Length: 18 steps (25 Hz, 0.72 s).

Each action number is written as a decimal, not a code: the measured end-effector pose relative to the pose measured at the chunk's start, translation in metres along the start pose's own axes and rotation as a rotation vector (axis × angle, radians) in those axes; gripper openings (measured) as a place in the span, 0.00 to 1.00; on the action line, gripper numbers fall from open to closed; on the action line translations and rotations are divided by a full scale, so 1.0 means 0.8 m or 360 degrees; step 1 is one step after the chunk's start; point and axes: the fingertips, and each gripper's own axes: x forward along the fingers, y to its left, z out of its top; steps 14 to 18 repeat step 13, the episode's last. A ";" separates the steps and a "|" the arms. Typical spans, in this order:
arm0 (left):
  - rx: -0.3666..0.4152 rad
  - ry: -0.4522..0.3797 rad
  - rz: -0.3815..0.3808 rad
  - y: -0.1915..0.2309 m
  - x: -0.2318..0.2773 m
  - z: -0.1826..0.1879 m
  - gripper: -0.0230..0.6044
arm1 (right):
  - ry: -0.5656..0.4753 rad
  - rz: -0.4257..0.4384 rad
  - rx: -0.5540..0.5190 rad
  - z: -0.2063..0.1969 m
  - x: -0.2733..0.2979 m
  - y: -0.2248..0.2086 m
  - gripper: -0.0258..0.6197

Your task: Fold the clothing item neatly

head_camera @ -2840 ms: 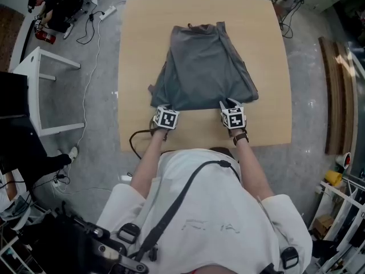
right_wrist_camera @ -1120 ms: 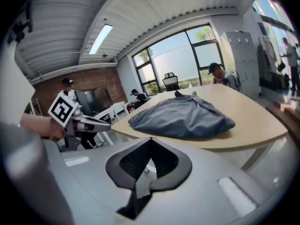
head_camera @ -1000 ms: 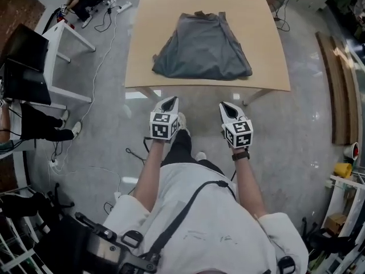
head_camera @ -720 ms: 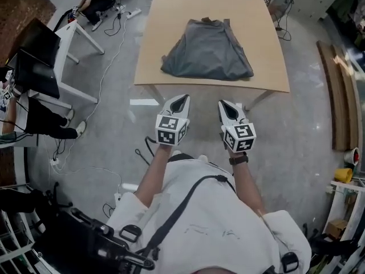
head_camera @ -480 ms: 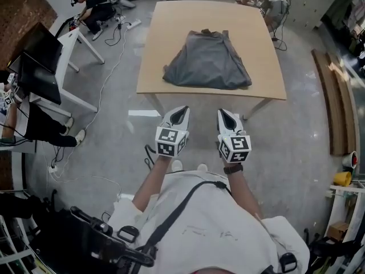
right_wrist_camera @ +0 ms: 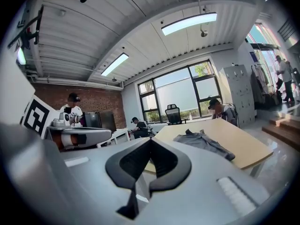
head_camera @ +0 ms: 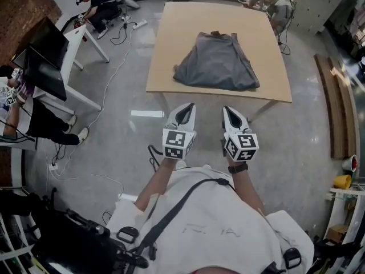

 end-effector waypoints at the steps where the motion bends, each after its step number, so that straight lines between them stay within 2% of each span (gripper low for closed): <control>1: -0.0004 -0.0006 -0.0008 0.000 -0.001 0.001 0.04 | 0.0002 -0.0002 -0.0004 0.001 0.001 0.001 0.05; 18: -0.0064 0.0020 -0.0021 0.018 0.000 -0.009 0.04 | 0.0029 -0.0027 0.0013 -0.006 0.009 0.007 0.05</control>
